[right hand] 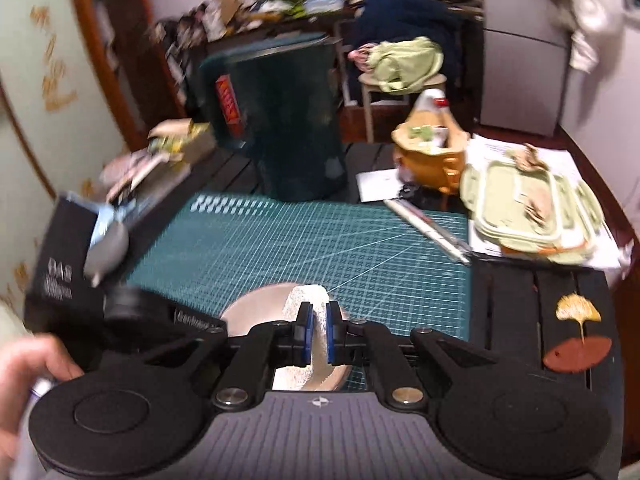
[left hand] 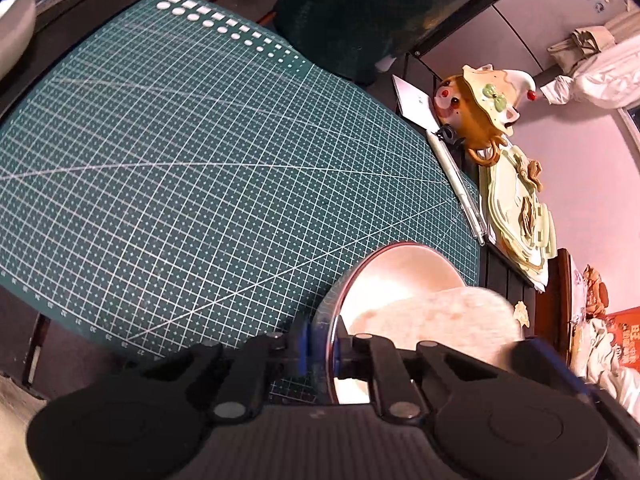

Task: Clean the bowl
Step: 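Grip the bowl rim with the left gripper while the right gripper lifts the sponge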

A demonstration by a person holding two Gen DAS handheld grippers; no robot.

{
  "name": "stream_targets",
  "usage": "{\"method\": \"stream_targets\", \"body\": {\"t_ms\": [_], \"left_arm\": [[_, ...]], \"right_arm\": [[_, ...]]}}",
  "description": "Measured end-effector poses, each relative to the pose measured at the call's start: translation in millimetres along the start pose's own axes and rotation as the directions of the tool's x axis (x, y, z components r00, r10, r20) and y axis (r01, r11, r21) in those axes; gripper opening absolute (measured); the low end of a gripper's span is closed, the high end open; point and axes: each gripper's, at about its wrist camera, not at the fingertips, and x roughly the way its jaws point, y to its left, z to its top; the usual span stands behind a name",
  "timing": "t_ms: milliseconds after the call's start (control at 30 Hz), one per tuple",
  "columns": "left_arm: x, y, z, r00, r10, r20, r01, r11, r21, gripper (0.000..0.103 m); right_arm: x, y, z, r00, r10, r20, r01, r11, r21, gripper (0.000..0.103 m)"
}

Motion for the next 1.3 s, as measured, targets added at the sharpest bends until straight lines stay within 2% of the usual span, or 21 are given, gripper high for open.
{"method": "stream_targets", "body": {"t_ms": [100,267,367,433,500,533,733,967,1067,1233,1300], "left_arm": [[1,3,-1,1.000,-0.013,-0.008,0.013,1.000,-0.011,0.012],[5,6,-2,0.999,-0.023,-0.028,0.023,0.999,-0.024,0.012],[8,8,-2,0.999,-0.029,-0.044,0.028,0.999,-0.035,0.012],[9,7,-2,0.999,-0.029,-0.044,0.027,0.999,-0.032,0.013],[9,6,-3,0.999,-0.028,-0.043,0.026,0.999,-0.030,0.013],[9,6,-3,0.999,-0.027,-0.043,0.025,0.999,-0.029,0.014],[11,10,-1,0.998,-0.035,-0.045,0.032,0.998,-0.055,0.015],[12,11,0,0.998,-0.041,-0.046,0.038,0.998,-0.057,0.016],[11,12,0,0.998,-0.041,-0.044,0.038,0.998,-0.054,0.017],[12,10,0,0.999,-0.034,-0.039,0.033,0.998,-0.045,0.017],[12,11,0,0.999,-0.035,-0.040,0.033,0.999,-0.043,0.017]], "right_arm": [[4,6,-3,1.000,0.016,-0.006,-0.016,0.999,-0.037,0.009],[-5,0,-9,0.989,0.144,-0.015,-0.144,0.989,-0.016,0.010],[-11,7,-15,0.988,0.155,-0.020,-0.156,0.985,-0.070,0.013],[-11,12,-17,0.988,0.155,-0.019,-0.156,0.984,-0.088,0.024],[-10,17,-17,0.988,0.151,-0.019,-0.152,0.983,-0.102,0.043],[-8,18,-17,0.986,0.165,-0.019,-0.166,0.981,-0.096,0.044],[3,10,-9,0.961,0.272,-0.042,-0.274,0.961,-0.033,0.044],[-1,6,-24,0.940,0.337,-0.042,-0.339,0.921,-0.191,0.042],[-9,10,-29,0.937,0.349,-0.009,-0.340,0.907,-0.247,0.039],[5,13,-24,0.971,0.239,0.009,-0.229,0.941,-0.248,0.039],[15,13,-23,0.976,0.216,-0.012,-0.213,0.951,-0.224,0.033]]}}
